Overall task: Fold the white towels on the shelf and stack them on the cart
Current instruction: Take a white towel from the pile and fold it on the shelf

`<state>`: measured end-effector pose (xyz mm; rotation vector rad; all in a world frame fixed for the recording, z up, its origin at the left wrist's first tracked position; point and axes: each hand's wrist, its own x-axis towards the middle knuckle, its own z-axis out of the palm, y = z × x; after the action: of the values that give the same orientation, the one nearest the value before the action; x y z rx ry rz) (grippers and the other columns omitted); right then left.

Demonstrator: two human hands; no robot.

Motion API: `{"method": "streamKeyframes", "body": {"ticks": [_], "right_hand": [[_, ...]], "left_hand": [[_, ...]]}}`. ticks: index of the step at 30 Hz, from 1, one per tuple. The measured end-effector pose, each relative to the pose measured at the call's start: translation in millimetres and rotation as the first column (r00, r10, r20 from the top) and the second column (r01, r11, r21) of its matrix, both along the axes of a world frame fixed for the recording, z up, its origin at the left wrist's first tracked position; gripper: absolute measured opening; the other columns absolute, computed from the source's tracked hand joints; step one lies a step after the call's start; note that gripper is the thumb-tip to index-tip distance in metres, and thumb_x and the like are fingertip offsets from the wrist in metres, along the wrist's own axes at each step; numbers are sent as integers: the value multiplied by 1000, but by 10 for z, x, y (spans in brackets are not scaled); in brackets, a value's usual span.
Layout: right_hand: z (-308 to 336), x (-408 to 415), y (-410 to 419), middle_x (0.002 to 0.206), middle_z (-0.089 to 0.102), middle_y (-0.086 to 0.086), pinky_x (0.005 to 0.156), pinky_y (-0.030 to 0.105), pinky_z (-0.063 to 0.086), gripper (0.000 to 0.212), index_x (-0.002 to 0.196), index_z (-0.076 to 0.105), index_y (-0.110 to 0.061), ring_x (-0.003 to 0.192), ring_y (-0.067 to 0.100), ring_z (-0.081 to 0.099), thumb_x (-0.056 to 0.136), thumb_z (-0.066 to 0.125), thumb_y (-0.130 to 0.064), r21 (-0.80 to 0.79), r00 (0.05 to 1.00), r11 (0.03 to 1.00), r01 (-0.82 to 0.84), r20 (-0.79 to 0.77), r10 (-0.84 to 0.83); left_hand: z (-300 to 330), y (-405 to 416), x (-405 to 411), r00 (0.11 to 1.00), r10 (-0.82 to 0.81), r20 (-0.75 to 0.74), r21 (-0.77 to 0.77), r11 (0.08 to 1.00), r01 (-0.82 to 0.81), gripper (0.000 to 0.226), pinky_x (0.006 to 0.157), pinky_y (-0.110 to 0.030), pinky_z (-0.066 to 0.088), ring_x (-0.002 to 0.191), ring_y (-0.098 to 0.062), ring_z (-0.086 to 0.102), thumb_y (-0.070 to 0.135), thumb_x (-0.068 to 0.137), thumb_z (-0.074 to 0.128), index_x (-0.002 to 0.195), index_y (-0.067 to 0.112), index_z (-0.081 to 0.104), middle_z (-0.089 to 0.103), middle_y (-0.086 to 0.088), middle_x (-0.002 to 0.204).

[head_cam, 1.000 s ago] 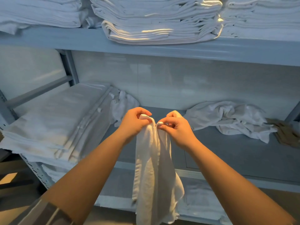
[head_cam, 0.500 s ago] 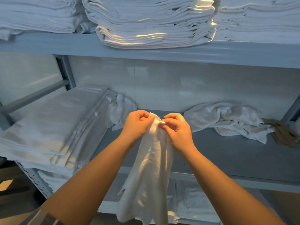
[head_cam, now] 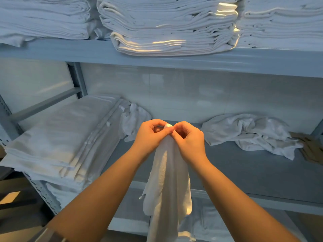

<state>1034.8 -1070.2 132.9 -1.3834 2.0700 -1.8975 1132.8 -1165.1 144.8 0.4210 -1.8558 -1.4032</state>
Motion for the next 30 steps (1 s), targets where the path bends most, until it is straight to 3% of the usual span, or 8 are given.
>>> {"method": "streamKeyframes", "body": {"ticks": [7,11,13,17,20,22,26,30], "right_hand": [[-28,-107,52,78,62,-2,61,19,44,6,86,62,-24,65,8,53,89,65,-28,46,999,998,-36,32,34],[-13,-147,38,77,66,-13,60,19,45,15,83,67,-27,65,7,57,93,57,-33,163,993,980,-114,-8,117],[-26,-168,27,62,62,-15,54,13,40,17,80,66,-24,55,3,54,94,57,-27,199,993,975,-98,-41,109],[-57,-217,7,57,58,-18,54,12,39,14,78,66,-23,52,0,53,91,60,-22,179,997,982,-58,-46,68],[-87,-243,-41,60,58,-11,53,16,37,14,76,64,-19,55,5,49,90,60,-22,261,989,965,-15,-139,53],[-170,-285,-87,58,52,-1,56,31,36,18,68,55,-13,56,16,44,86,55,-13,381,976,922,70,-219,17],[-477,-411,-105,63,51,7,51,30,31,13,68,48,-7,58,23,42,80,48,-5,567,975,806,170,-214,-55],[-792,-516,-105,68,50,3,47,25,31,21,66,44,-13,58,18,45,83,43,0,740,971,641,205,-236,-37]], "left_hand": [[64,-81,23,998,26,64,-206,978,-12,6,68,-20,47,71,-10,64,2,88,61,84,3,66,70,-5,76],[125,-119,11,995,26,95,-328,945,6,10,68,-15,44,71,-5,62,2,89,60,83,9,65,68,1,76],[146,-166,22,982,79,173,-502,864,19,8,69,-18,43,76,-10,63,5,90,61,94,8,67,70,-2,81],[191,-254,40,869,249,428,-801,550,237,20,77,-34,44,92,-25,60,14,96,52,113,8,61,67,-7,98],[254,-292,29,826,380,417,-897,320,305,23,68,-32,36,90,-29,58,7,94,44,113,9,56,63,-9,101],[292,-318,51,804,455,382,-922,245,299,28,62,-31,28,88,-31,57,2,90,42,114,9,55,61,-9,103],[374,-413,164,831,499,245,-969,85,234,22,53,-36,26,68,-35,57,-3,85,46,100,3,61,60,-17,88],[479,-646,206,722,644,254,-963,102,248,23,59,-40,31,88,-34,57,8,94,38,111,8,54,55,-14,104]]}}
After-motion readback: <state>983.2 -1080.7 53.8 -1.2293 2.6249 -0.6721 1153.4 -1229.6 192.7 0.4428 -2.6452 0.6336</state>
